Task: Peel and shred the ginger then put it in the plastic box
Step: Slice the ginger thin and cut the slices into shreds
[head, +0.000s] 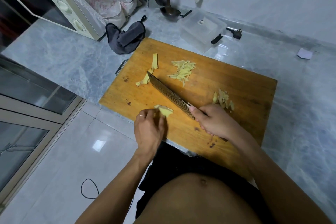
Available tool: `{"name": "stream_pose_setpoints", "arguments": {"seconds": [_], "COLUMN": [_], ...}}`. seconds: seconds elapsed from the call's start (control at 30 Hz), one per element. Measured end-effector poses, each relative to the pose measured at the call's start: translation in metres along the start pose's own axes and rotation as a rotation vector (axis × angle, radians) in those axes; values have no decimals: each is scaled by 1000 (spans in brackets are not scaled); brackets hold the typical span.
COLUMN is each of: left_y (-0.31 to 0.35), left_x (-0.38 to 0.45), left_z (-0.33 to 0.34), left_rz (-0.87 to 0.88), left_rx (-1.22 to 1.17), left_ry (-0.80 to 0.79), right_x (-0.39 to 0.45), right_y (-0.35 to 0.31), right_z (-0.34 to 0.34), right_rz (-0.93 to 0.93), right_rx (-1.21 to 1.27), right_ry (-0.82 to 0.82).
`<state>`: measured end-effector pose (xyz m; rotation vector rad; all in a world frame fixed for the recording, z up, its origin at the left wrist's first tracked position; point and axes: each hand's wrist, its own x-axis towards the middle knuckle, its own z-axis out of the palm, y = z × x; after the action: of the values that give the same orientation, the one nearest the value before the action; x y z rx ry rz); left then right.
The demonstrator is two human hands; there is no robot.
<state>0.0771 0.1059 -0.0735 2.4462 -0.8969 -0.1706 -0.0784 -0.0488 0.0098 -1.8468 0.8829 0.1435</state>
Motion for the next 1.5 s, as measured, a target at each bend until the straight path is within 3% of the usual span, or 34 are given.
{"name": "stream_pose_setpoints", "arguments": {"seconds": [0.33,0.57,0.77,1.17,1.5], "left_y": [1,-28,-23,-22,-6], "left_x": [6,38,33,23,15], "left_z": [16,10,16,18,10], "left_rz": [75,247,499,470,447], "left_rx": [-67,-100,-52,3,43], "left_ry": [18,-31,30,9,21], "right_x": [0,8,7,3,-9], "right_y": [4,1,3,-14,-16], "right_z": [9,11,9,23,36], "right_rz": [-107,-29,-97,-15,-125], "right_rx": [-175,-17,-132,-277,-371], "right_ry": [-36,-33,29,-72,81]}}
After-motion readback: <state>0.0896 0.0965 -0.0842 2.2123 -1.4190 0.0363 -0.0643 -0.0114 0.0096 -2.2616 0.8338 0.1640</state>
